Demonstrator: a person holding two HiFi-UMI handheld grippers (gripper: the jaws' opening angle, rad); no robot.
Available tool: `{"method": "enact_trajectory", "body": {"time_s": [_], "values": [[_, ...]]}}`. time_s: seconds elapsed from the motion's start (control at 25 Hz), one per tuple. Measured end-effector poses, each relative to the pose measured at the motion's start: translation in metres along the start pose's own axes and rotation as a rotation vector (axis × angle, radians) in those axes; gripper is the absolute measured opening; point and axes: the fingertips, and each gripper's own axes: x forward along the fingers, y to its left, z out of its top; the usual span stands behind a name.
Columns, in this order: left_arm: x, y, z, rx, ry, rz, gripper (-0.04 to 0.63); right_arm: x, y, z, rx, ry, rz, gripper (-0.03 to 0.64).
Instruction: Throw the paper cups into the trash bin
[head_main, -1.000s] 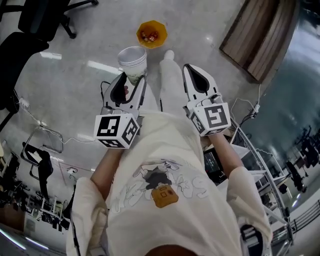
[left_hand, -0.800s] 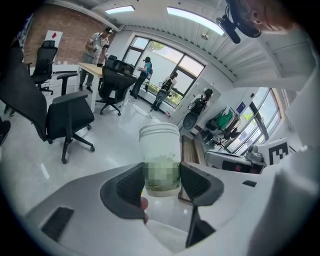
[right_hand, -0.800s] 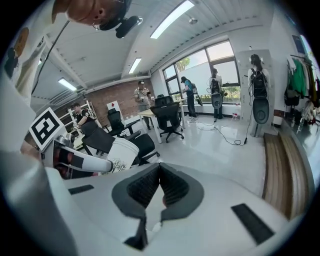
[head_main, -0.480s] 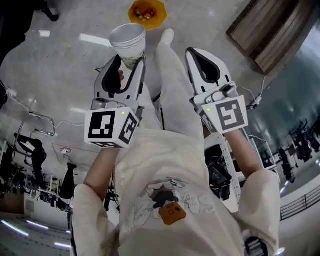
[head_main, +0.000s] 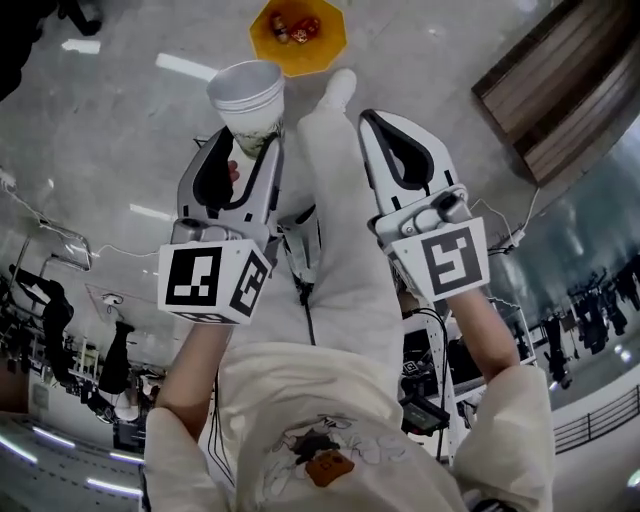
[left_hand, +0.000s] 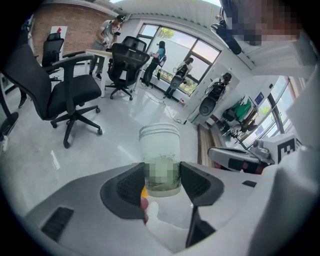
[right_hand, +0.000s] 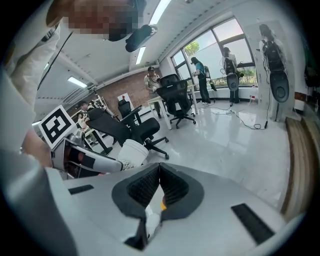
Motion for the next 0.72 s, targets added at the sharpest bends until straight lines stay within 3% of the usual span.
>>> {"method": "enact_trajectory", "body": {"time_s": [0.28,0.72], "values": [[0.092,0.046,-0.045,-0.066,0.04,0.05,0.23,0.063,-0.029,-0.086,-0.045,0.123,-0.006,0.008],[0.21,0.089,-0.119,-0.113,0.103,0.091,0.23,0.148,-0.093,-0.179,0.035,0.15,-0.071,0.008]]}}
